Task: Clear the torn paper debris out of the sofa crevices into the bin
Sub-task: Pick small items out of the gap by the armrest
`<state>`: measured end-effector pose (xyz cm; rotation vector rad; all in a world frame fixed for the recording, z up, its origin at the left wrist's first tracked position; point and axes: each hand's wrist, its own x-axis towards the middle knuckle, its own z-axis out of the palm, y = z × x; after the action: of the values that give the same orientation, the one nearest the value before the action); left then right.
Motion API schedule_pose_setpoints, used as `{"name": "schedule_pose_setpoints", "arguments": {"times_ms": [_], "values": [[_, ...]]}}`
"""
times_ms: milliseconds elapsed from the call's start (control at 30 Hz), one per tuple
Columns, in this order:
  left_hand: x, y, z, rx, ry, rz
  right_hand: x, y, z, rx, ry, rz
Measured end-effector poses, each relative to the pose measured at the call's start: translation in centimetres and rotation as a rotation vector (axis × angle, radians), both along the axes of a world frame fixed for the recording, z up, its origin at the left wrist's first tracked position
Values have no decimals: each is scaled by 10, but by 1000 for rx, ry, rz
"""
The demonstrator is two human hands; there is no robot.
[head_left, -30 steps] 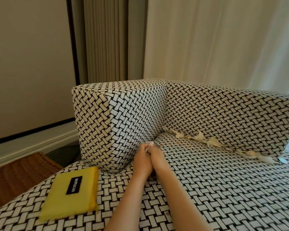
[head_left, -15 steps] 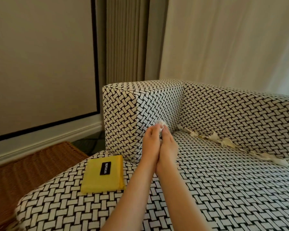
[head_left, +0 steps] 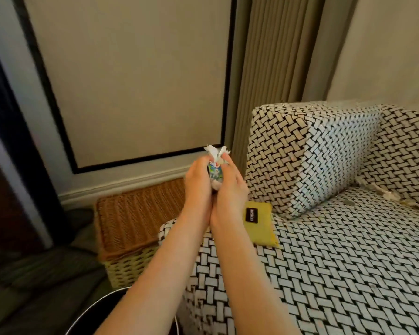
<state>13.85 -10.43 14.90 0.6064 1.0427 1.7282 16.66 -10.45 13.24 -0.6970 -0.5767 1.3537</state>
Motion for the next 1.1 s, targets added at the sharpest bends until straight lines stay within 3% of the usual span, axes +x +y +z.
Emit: {"name": "schedule_pose_setpoints", "arguments": {"times_ms": [200,367,633,900,1100], "values": [[-71,-33,-48,-147,-8,130,-72,-19,-58,-94,-38,193],[-110,-57,-98,-274,-151,167,-115,-35,-115,-283,27,352],[-142,-84,-148,-257,-386,229,-138,-60,-156,-462,-67,446],[-168,-112,-197,-416,-104,85,-127,-81,-194,-572,-74,519],[-174,-131,-228,-549,151,-110,-121,-88,-226,-724,-293,526]]}}
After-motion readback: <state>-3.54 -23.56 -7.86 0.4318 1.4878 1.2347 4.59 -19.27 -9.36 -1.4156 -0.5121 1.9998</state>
